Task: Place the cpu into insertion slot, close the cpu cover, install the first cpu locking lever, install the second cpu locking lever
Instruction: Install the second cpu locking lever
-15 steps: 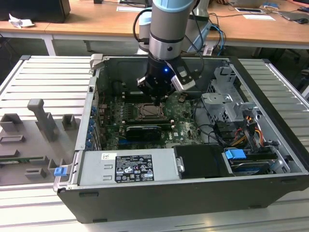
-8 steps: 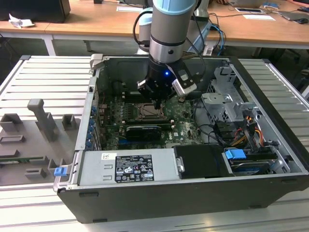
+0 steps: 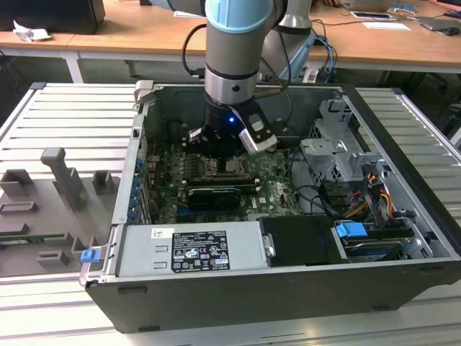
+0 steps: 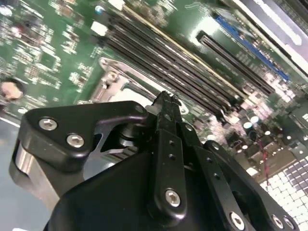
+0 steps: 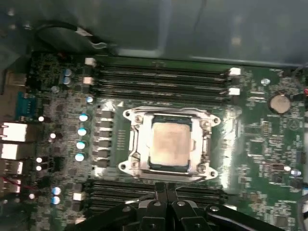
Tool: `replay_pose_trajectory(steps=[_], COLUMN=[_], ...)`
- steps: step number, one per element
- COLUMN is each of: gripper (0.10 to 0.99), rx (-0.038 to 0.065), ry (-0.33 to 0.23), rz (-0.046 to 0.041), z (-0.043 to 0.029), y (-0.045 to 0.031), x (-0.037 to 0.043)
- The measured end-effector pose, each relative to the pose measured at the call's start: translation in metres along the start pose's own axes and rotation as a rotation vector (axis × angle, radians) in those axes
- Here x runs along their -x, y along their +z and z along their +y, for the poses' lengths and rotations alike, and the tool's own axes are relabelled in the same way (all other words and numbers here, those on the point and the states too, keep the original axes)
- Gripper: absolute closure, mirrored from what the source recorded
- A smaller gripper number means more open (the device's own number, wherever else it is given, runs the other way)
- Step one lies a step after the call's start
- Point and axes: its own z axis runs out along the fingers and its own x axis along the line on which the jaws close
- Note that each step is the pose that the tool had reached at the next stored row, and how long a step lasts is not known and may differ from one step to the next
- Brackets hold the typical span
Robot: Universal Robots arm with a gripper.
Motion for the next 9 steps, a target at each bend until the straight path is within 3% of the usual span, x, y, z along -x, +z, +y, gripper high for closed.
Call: replay_pose_trajectory(steps=[1,4,6,8,9], gripper=[0.98,0.98,0.98,0.98,0.98], rx=[0.0,0.001,0.037,0.058,0.06], ry=[0.0,-0.002,-0.002,-0.002,-0.002], rz=[-0.0001,0.0001,-0.0024,-0.0039,-0.004], z=[0.0001,-0.0003,-0.0041,-0.0089,-0.0115], y=[0.0044,0.0109,0.0113,0.0111,0.0109], x=[-0.0063,-0.0085,-0.01,-0.0121,-0.0134])
